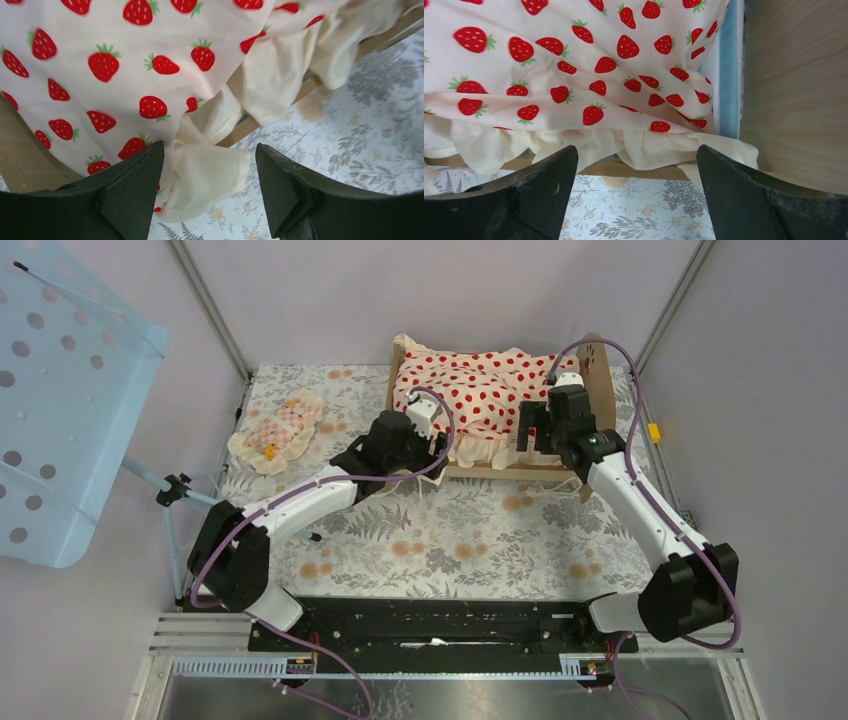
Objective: Set up the pet bed
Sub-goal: Adjust the mattress on the bed frame.
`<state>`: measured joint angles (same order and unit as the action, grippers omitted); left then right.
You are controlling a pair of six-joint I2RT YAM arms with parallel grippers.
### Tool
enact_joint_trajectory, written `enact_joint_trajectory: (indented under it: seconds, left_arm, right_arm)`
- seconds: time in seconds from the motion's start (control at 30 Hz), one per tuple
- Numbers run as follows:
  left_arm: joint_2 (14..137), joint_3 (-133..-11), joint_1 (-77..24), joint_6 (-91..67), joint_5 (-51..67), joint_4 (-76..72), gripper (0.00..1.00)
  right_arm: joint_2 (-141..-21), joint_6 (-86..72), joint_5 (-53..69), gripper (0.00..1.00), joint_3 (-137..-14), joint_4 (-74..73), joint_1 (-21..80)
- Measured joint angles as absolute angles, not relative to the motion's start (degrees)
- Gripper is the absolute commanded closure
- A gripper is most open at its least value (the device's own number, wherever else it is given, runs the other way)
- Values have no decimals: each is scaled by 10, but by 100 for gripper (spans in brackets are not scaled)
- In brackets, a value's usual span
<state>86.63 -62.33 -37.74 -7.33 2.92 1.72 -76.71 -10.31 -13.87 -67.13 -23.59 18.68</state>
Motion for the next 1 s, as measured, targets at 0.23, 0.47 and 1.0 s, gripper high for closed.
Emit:
enact_joint_trajectory:
  seconds: [0.23,0.47,1.0]
  left_arm:
    - [883,-626,-380,-72,-27,36,25]
    - [882,-626,-383,-76,-72,43,25]
    - [835,-601,-390,-71,-119,64,23]
  right_arm:
    - [-807,-78,-80,2,-674,-235,149]
    - [-846,-62,-65,2,-674,-226,139]
    - [-883,-48,-94,10,-658,-194,138]
